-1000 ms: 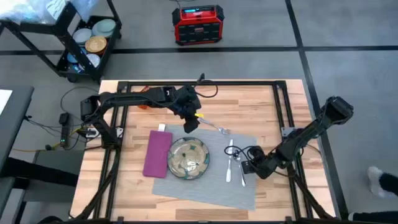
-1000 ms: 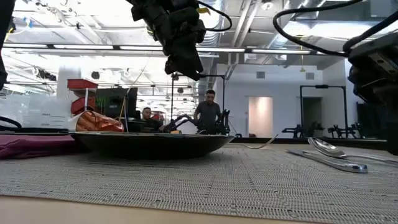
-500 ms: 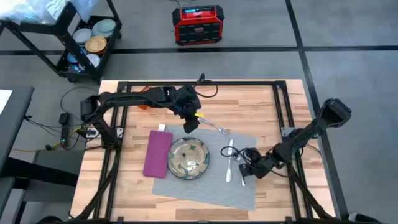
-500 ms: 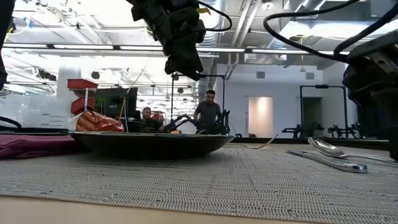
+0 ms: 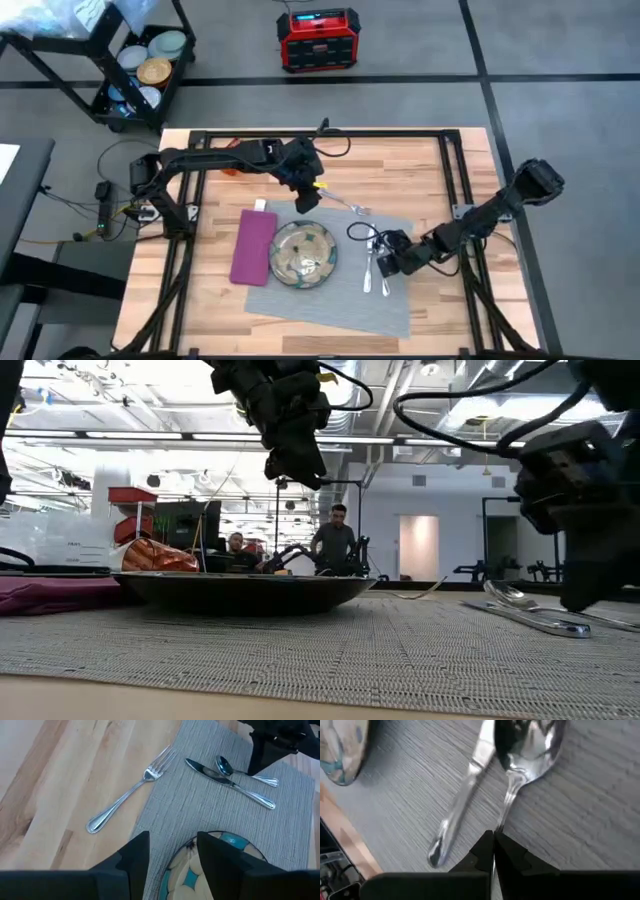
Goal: Set table place
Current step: Put the silver spoon to the right of the silver table knife on the table mat, then put the silver fork on the folded pink table napkin, then put the orange cup to the top right of the gray table placemat
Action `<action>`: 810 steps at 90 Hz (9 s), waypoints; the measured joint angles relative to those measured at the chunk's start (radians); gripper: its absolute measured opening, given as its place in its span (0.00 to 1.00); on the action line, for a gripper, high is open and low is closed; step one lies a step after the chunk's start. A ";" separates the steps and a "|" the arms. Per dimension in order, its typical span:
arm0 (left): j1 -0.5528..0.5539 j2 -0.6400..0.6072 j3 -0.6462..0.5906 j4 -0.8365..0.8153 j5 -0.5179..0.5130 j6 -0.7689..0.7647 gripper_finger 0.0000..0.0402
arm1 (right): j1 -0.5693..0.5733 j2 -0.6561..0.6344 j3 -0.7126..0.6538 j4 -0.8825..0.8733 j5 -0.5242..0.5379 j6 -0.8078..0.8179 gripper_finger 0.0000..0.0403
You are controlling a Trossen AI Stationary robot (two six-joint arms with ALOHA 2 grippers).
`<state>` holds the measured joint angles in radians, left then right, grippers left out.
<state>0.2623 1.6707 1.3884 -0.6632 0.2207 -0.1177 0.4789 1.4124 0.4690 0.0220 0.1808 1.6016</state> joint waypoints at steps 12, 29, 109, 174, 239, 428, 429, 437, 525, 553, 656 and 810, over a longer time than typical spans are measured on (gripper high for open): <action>0.000 0.000 0.000 -0.001 0.000 0.000 0.37 | -0.025 0.000 0.000 0.017 -0.012 -0.028 0.00; 0.000 0.000 0.000 -0.009 0.000 -0.001 0.37 | 0.017 0.000 0.000 0.025 -0.012 0.029 0.00; 0.000 0.000 0.000 -0.010 0.001 0.001 0.37 | 0.169 -0.001 0.000 0.035 -0.099 0.110 0.00; -0.002 0.000 0.000 0.026 0.000 0.000 0.37 | 0.076 0.104 0.002 0.152 -0.279 -0.103 0.00; -0.002 0.000 0.000 0.026 0.000 0.001 0.37 | -0.059 0.105 0.001 0.196 -0.341 -0.332 0.00; -0.031 0.724 0.704 -0.369 -0.135 0.867 0.35 | -0.834 -0.775 0.000 -0.213 -0.107 -0.736 0.62; -0.031 0.724 0.703 -0.366 -0.134 0.866 0.34 | -0.837 -0.778 0.000 -0.215 -0.107 -0.736 0.62; -0.029 0.735 0.703 -0.303 -0.117 0.844 0.30 | -0.861 -0.802 0.001 -0.238 -0.107 -0.737 0.62; 0.213 0.548 0.935 -0.825 -0.381 0.349 0.00 | -1.012 -0.861 0.001 -0.334 -0.297 -0.810 0.62; 0.294 0.270 0.759 -0.820 -0.436 -0.125 0.00 | -1.145 -0.965 0.001 -0.397 -0.450 -0.848 0.62; -0.341 -0.262 -0.590 -0.099 -0.378 -1.422 0.00 | -1.179 -1.090 0.001 -0.570 -0.560 -0.906 0.62; 0.018 -0.824 -0.959 0.331 -0.945 -1.683 0.48 | -1.229 -1.071 0.001 -0.549 -0.467 -0.842 0.62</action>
<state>0.2799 0.8464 0.4290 -0.3322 -0.7241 -1.8007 -0.7505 0.3415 0.4702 -0.5265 -0.2863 0.7596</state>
